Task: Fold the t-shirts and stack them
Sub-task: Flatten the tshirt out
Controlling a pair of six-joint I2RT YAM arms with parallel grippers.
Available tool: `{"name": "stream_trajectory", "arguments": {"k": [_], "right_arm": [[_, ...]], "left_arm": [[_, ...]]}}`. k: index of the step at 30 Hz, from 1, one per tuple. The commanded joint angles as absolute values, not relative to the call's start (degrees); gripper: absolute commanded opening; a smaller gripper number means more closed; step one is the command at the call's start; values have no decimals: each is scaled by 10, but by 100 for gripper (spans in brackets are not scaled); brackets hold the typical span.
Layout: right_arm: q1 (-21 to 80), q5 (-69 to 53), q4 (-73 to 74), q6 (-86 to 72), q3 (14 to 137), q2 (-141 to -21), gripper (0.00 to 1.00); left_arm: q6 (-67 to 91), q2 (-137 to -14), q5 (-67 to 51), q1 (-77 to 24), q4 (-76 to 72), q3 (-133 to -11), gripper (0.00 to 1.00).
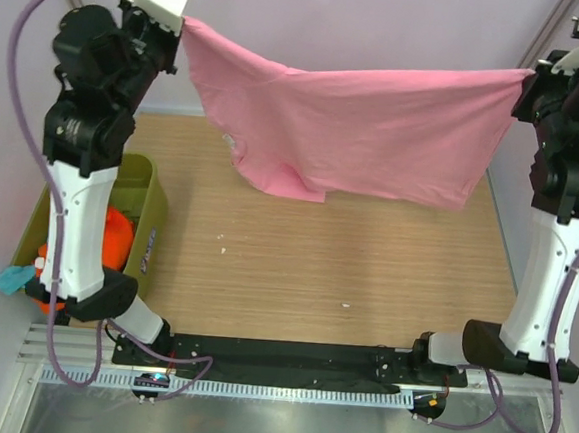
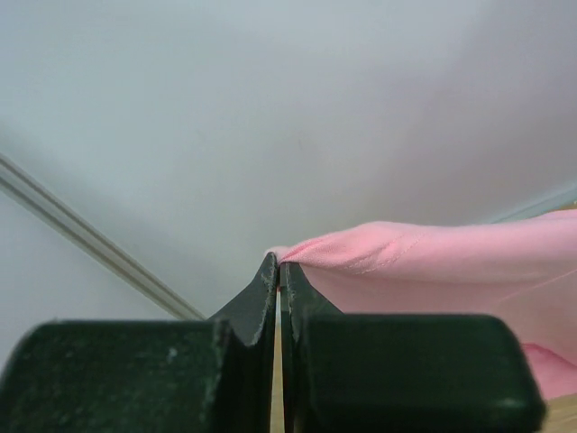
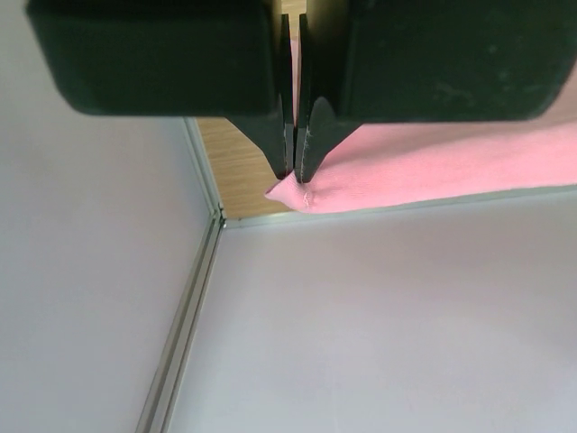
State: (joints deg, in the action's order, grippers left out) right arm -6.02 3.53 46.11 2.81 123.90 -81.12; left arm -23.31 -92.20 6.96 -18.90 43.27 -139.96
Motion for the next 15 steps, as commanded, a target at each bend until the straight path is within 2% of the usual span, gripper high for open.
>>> {"name": "stream_trajectory", "arguments": {"k": [1,8,15], "right_arm": [[-62,69,410,47,1238,-722,1],[-62,100,409,69,1230,-633,1],[-62,109,432,92,1302,-626,1]], "left_arm": [[-220,-843,78,-189,363,-1405,0],[-222,-816,55,-189,348,-1470,0],[-232,-822,36,-189,293,-1518,0]]}}
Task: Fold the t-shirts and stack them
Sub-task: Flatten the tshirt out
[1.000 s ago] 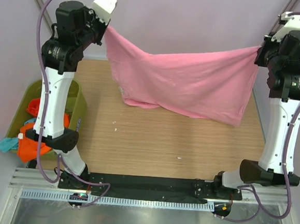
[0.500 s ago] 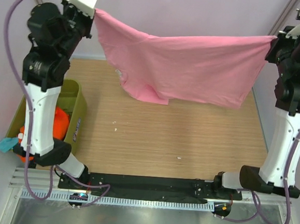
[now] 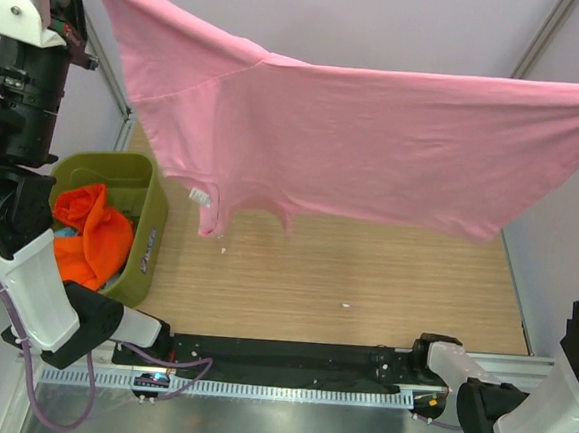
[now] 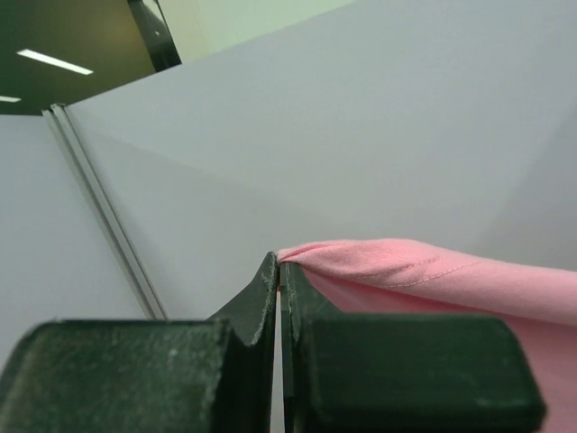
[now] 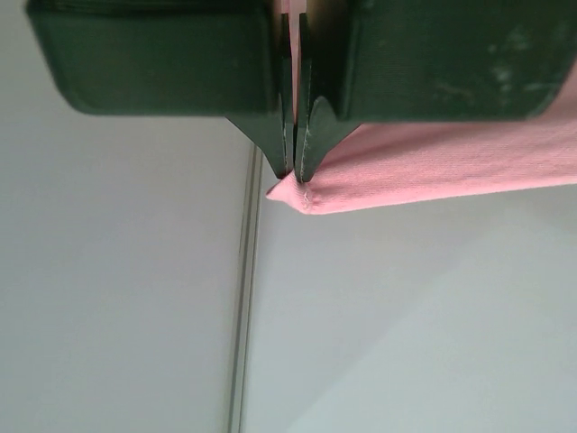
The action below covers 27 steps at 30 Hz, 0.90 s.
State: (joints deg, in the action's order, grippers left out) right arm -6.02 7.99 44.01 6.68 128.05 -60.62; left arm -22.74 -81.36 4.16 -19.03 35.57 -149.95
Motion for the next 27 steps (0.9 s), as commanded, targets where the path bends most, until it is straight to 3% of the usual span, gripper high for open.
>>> {"name": "stream_trajectory", "arguments": {"k": [1,5,9,17,22,27], "right_arm": [[-62,109,432,98,1305,-625,1],[-62,105,416,119,1257,-626,1],[-62,79,377,130,1105,-603,1],[-62,57,273,164,838,-619,1],[-62,59,215,159,766,-695,1],[-62,75,157,153,781,-793,1]], "left_arm": [[-235,-826,36,-189,288,-1520,0],[-278,-824,52,-190,285,-1468,0],[-325,-784,44,-189,276,-1244,0],[-358,-831,-35,-132,250,-985,0],[-345,-968,-57,-123,198,-982,0],[-322,-1082,-43,-123,178,-1103,0]]}}
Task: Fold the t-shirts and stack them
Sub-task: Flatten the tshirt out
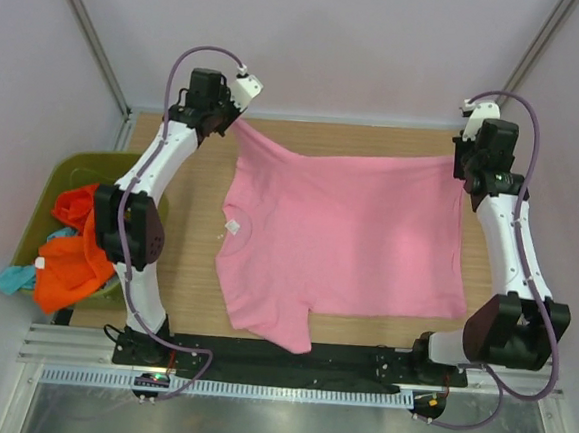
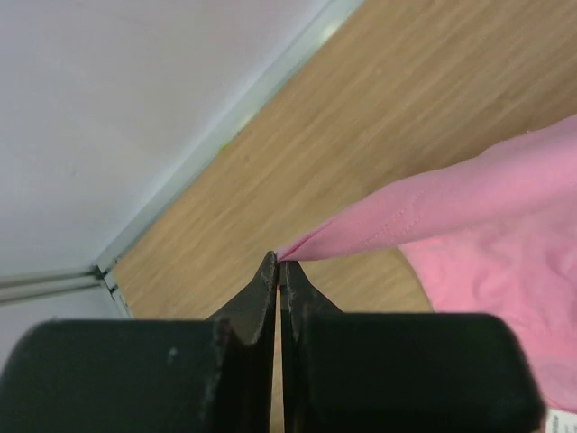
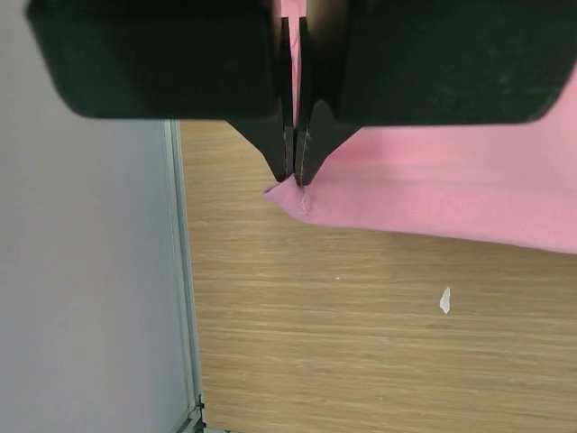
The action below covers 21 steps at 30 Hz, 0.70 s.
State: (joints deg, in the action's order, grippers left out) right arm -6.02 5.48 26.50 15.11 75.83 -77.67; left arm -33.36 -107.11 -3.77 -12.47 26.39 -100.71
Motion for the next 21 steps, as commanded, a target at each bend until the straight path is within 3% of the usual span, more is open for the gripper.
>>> {"name": "stream_trajectory", "arguments": {"k": [1,5,21], "right_arm": [[-62,79,144,155,783,-807,1],[-62,87,110,149,804,-867,1],[-60,79,66,158,807,-981,1]], "left_arm": [[-323,-1095,-27,-123,174,-1117,0],[-328,-1147,-10,-122,166,-1156,0],[-310,-1141,-5,-141,150,-1115,0]]}}
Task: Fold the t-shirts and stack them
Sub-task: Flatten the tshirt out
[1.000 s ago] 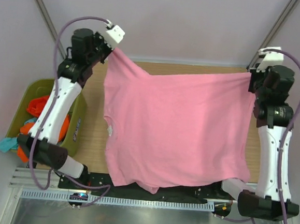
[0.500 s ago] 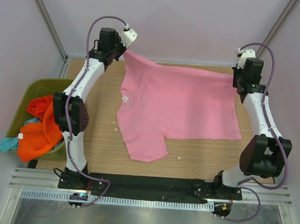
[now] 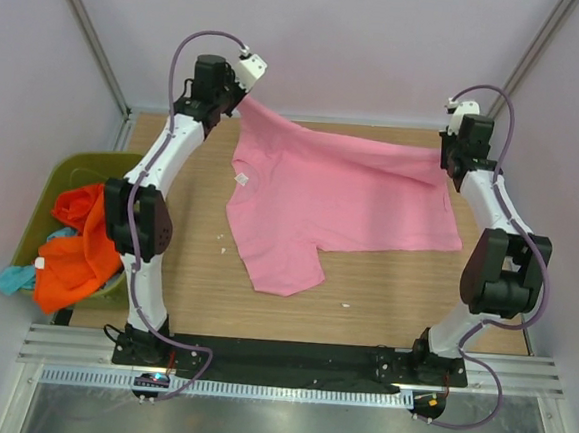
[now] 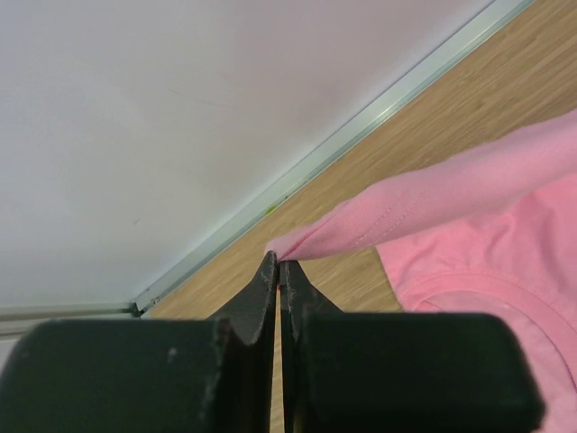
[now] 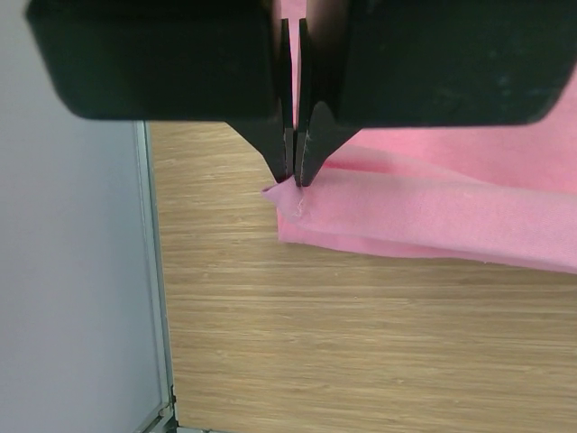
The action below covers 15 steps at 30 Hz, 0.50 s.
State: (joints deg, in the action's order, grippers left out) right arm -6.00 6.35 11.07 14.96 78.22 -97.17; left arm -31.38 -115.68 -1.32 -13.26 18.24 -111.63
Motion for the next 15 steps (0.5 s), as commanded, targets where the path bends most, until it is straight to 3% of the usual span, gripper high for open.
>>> {"name": "stream_trajectory", "arguments": {"k": [1,9,15], "right_arm": [[-60,79,63,159,810,-985,1],[-61,79,79,163,826,-1006,1],[-61,-20,229,130,791,-983,1]], "left_arm": [[-312,-1136,-5,-145,151,-1115,0],[-315,-1120,-11,-156,188,-1113,0],[-296,-1047,-60,-160,256,-1040,0]]}}
